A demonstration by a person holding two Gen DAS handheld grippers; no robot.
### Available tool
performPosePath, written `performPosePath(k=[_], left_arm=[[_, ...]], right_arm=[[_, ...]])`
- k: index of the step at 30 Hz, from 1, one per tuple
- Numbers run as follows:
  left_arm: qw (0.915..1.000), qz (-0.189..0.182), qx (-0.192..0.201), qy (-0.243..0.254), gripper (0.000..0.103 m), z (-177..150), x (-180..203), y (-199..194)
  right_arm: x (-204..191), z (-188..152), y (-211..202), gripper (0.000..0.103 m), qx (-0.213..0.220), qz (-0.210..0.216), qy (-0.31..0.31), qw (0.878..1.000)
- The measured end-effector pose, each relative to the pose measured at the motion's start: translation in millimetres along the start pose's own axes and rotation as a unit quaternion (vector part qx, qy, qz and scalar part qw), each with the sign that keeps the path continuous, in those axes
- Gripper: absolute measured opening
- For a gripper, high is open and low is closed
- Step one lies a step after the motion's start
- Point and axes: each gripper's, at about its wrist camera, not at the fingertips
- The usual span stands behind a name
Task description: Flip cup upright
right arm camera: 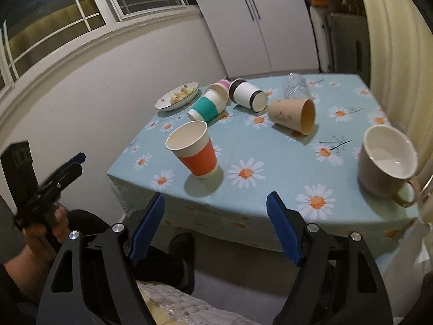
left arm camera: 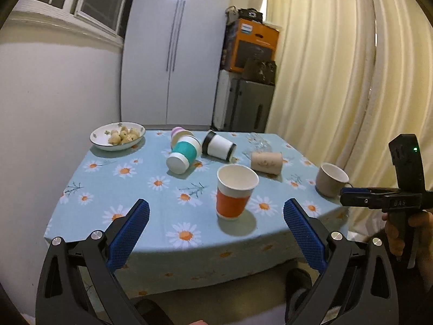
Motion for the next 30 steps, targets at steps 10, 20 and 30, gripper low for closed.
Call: performPosePath(k=[10,20,30], left_arm=[[0.9991,-0.042,-0.008,0.004,0.097,-26.9,14.0,-13.1],[0.9995,-0.029,0.009,-0.003,0.097,-34.2,18.2,-25.6],[0.9985,-0.044,0.002,-0.032,0.097,-35.6,9.3,-22.3]], right_arm=[[-31.1,-33.5,-9.1,0.086,0.005,-0.048,-0.048,0.998],[-49.1,-49.3,-7.0,0.093,0.027,-0.071,-0.076,0.994],[-50.1,-49.5,-8.8,0.097,0.041,-0.072,-0.072,0.994]])
Point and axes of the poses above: each gripper's, at about its wrist camera, not at the fingertips, and y roughly the way its jaws point, x to its right, z to its top, and after that the axes turned 2 degrees about y, right-handed
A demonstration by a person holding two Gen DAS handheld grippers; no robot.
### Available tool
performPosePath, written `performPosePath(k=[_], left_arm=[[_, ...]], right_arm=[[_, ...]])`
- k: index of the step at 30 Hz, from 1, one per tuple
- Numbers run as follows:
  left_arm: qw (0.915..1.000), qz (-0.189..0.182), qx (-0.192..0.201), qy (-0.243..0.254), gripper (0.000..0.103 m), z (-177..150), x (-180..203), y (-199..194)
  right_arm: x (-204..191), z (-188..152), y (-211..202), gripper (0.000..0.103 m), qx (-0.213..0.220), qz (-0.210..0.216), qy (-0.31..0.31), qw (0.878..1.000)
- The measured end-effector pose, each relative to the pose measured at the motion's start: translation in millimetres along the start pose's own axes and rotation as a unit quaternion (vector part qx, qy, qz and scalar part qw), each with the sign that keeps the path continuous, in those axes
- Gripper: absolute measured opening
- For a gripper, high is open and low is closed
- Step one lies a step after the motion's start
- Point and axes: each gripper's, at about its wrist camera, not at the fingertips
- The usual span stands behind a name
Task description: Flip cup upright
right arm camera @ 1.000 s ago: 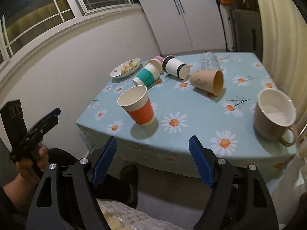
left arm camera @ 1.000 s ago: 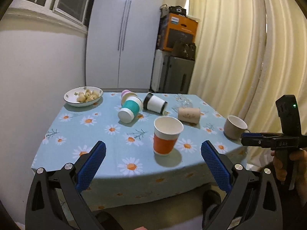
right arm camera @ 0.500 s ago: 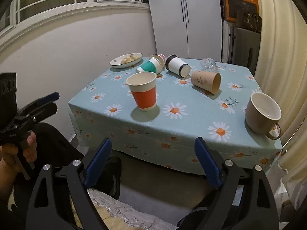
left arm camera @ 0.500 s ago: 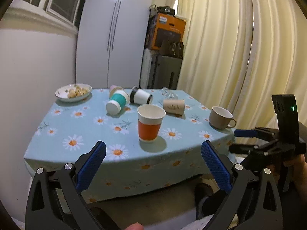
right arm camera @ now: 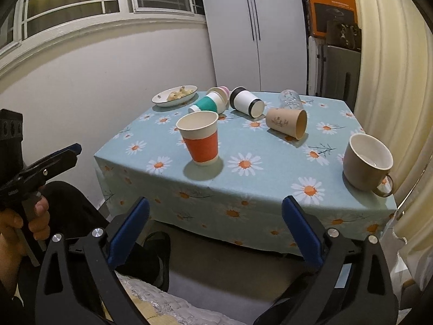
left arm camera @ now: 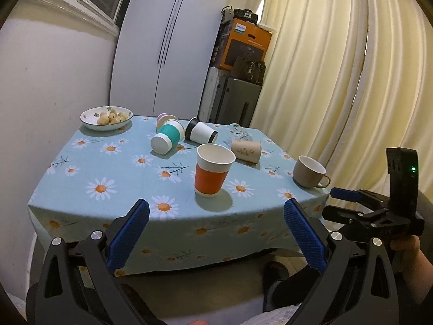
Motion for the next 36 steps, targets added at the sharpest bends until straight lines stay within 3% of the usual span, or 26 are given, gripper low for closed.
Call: performPosePath(k=[11,36], left_arm=[[0.9990,0.011,-0.027,0.033,0.097,-2.7,14.8,14.4],[0.9989,0.021,-0.034,0.024,0.097,-3.1,12.8,16.2]], right_arm=[[-2.6,-0.6,1.4,0.097,-0.003,0.002,-0.006,1.000],[-1.2,-1.9,7.0,0.097,-0.012,-0.003,-0.006,1.000]])
Point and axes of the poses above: each gripper's, at about its wrist camera, not at the fingertips, and y roughly the way its jaws point, x to its right, z to its top, and after that the axes turned 2 degrees about y, right-handed
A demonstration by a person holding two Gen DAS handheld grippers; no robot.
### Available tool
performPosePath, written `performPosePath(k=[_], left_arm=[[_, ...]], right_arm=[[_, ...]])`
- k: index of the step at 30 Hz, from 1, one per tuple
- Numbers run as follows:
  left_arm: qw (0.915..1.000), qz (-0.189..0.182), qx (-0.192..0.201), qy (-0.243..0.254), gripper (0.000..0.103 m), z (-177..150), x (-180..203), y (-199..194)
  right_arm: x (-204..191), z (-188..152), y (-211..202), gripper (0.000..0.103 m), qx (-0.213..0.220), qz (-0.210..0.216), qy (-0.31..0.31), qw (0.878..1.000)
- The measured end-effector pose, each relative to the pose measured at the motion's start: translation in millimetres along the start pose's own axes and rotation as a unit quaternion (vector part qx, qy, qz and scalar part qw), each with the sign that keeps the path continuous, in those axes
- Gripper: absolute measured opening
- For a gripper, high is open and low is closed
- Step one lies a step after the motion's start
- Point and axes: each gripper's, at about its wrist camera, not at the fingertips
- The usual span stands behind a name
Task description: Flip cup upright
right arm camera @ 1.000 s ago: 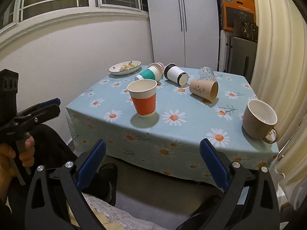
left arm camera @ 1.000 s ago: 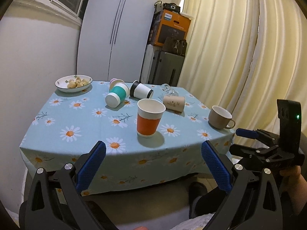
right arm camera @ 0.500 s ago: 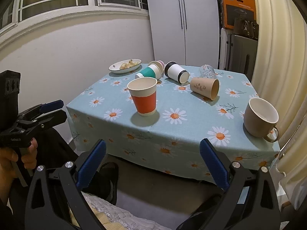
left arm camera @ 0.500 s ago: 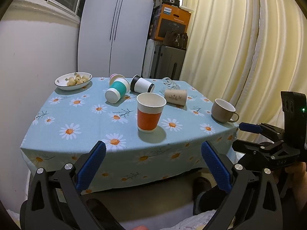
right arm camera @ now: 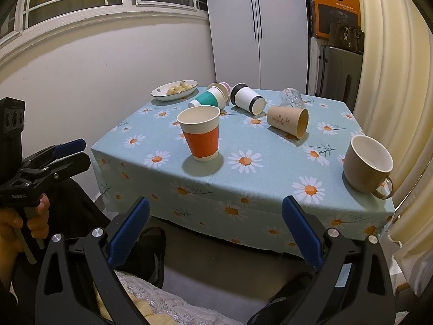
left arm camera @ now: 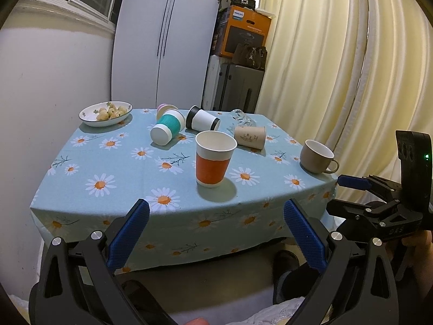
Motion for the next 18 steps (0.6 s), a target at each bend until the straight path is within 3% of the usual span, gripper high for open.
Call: performPosePath(k=[18], left_arm=[[1.0000,0.001,-0.004,0.001,0.097,-1.1,0.5,2.3]], right_arm=[[0.4,0.1,-0.6,0.097,0.000,0.000,0.000,1.000]])
Point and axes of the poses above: each gripper's, at about its wrist camera, not at the fingertips, and y roughly the way its jaws point, x to its right, z to its top, and after that the axes turned 2 degrees about y, right-handed
